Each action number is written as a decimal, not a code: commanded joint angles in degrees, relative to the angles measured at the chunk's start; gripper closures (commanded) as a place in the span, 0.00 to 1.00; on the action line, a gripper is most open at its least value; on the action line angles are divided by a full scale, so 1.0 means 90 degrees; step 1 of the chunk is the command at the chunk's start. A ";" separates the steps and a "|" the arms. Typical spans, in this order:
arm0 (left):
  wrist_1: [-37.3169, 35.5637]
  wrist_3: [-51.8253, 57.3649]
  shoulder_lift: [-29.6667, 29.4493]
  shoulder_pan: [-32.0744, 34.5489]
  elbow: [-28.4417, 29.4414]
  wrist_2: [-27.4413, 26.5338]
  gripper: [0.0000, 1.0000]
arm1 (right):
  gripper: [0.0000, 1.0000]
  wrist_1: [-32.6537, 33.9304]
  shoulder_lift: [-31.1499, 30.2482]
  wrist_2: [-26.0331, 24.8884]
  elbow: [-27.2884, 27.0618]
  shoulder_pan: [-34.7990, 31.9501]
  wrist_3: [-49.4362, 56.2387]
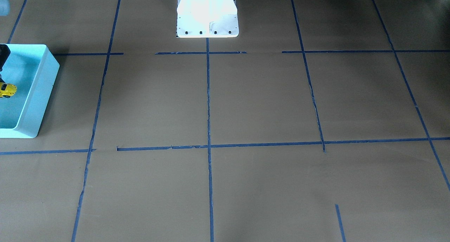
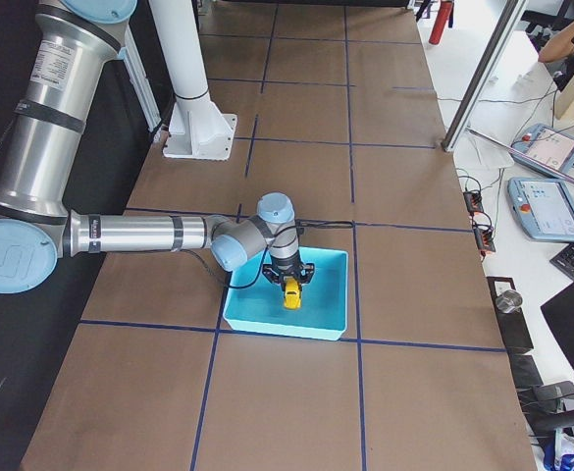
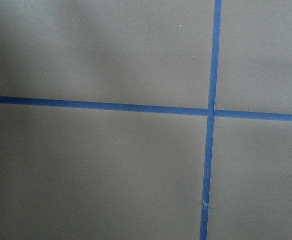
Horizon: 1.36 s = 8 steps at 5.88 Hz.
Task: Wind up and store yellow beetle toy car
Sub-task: 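Carry the car over the blue bin, lower it inside, open the right gripper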
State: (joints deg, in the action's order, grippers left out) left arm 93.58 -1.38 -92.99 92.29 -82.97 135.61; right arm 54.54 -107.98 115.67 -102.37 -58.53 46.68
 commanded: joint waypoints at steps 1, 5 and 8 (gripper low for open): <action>0.0002 -0.0003 0.0000 0.0000 0.0000 0.0000 0.00 | 1.00 -0.0259 0.0015 -0.0049 0.0202 0.0212 -0.0206; 0.0012 -0.0003 0.0000 0.0000 0.0000 0.0000 0.00 | 0.81 -0.0210 0.0084 -0.0059 0.0309 0.0458 -0.0207; 0.0002 -0.0003 0.0000 -0.0010 0.0000 0.0000 0.00 | 0.00 -0.0278 0.0094 0.0067 0.0340 0.0439 -0.0187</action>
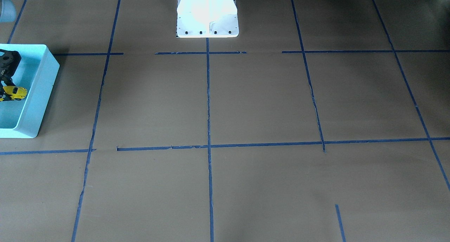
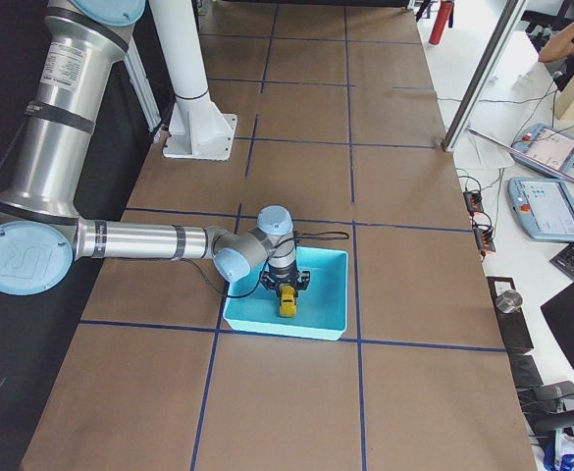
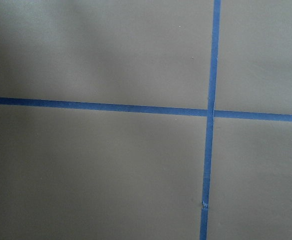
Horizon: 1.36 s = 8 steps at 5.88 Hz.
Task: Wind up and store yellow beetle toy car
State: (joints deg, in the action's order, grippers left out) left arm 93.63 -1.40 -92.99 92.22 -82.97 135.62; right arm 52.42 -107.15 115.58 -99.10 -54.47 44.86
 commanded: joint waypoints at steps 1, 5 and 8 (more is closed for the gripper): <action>-0.0022 0.0000 0.0000 -0.0003 -0.0010 0.0000 0.00 | 0.00 -0.0043 -0.0028 0.0290 -0.0140 -0.0042 0.0006; -0.0022 0.0000 -0.0010 -0.0003 -0.0020 0.0000 0.00 | 0.00 0.1324 -0.0283 0.2357 -0.0560 -0.2904 0.0006; -0.0003 0.0000 -0.0010 -0.0003 -0.0020 -0.0010 0.00 | 0.00 0.5420 0.0328 0.2441 -0.0638 -0.4684 -0.1067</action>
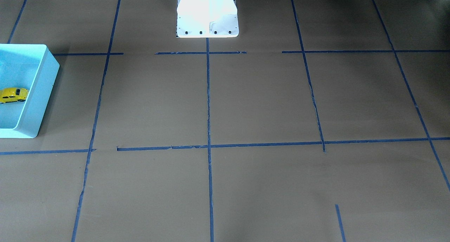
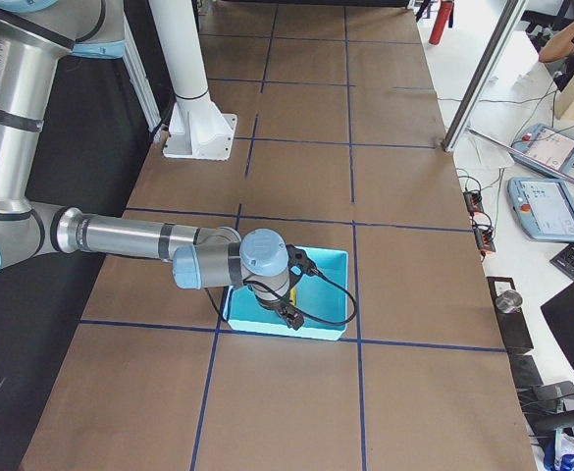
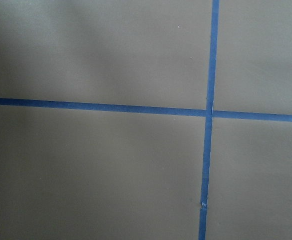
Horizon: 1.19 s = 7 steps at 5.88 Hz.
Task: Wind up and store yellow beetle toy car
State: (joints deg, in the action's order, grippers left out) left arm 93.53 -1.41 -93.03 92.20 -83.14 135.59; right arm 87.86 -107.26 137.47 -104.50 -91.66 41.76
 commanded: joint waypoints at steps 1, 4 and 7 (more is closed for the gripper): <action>0.0008 0.0010 0.0005 0.0000 0.0000 -0.0007 0.00 | 0.00 0.1865 0.0346 -0.0001 -0.0049 -0.0684 -0.1817; 0.0008 0.0010 -0.0005 -0.0010 0.0000 -0.0007 0.00 | 0.00 0.2017 0.0375 -0.0489 -0.0175 -0.0880 -0.4642; 0.0008 0.0010 -0.0005 -0.0020 0.0009 -0.0007 0.00 | 0.00 0.1215 0.0346 -0.1036 -0.0030 -0.0871 -0.5412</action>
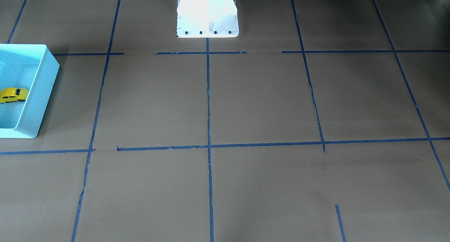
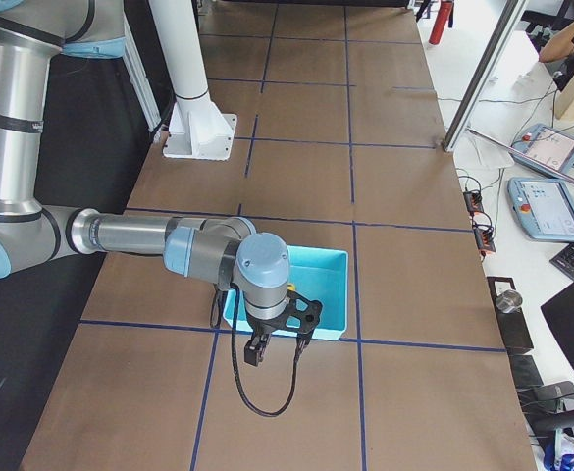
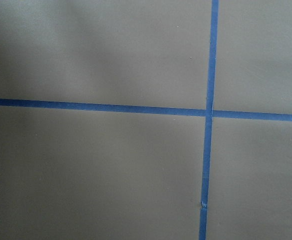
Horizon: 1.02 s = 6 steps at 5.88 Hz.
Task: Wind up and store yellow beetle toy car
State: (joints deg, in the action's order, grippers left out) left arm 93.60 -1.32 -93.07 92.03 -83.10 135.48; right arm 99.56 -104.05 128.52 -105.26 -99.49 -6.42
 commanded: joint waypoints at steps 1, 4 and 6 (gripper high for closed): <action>0.0000 0.0000 0.0000 -0.0001 0.0005 -0.0005 0.00 | 0.00 -0.0086 -0.0001 -0.0042 0.0170 0.0048 -0.0048; 0.0000 0.0000 0.0000 -0.0001 0.0005 -0.0005 0.00 | 0.00 -0.0545 -0.0001 0.0482 0.0181 0.0127 0.1153; 0.0000 0.0000 0.0000 -0.0001 0.0005 -0.0005 0.00 | 0.00 -0.0545 0.0018 0.0525 0.0123 0.0195 0.1173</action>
State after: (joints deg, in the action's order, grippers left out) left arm 93.60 -1.32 -93.08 92.02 -83.05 135.44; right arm 94.72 -103.96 132.95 -103.91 -98.15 3.94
